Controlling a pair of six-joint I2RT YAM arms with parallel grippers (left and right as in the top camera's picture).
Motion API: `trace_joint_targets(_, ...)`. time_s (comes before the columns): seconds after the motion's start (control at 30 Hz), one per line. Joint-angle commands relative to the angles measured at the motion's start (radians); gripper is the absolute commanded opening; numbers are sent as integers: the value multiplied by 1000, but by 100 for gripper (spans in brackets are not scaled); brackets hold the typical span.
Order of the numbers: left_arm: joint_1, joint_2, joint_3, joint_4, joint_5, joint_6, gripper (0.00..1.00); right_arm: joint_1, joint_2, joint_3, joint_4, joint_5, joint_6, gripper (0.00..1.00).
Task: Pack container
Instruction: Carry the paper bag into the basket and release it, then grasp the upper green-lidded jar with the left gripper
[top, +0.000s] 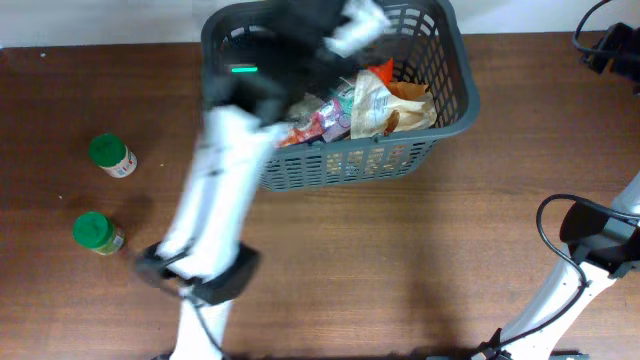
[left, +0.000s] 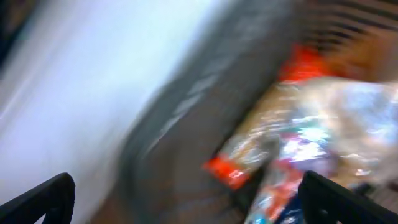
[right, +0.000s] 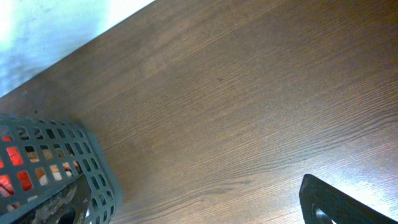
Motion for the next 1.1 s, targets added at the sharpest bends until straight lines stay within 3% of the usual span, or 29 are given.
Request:
trace_joint_targets(0.0,257,-105,24,-101,-11,-352,99,3,10,1,-6,-8,1,99)
trace_joint_targets(0.1,451,-96,14,-206,99,-430,99,2,10,1,-6,-9,1,99)
trace_joint_targets(0.23,696,-79,-121,-216,325,-440,99,2,10,1,-6,-8,1,99)
trace_joint_targets(0.4,887,-20,-360,-188,327,-439,99,3,10,1,-6,-9,1,99)
trace_joint_targets(0.6,954,57,-568,-85,329,-429,99,3,10,1,-6,-8,1,99)
trace_joint_targets(0.7,951,91,-650,-3,358,-361,99,3,10,1,-6,-8,1,99)
trace_joint_targets(1.07,951,193,-734,143,346,-363,100,2,10,1,-6,-8,1,99)
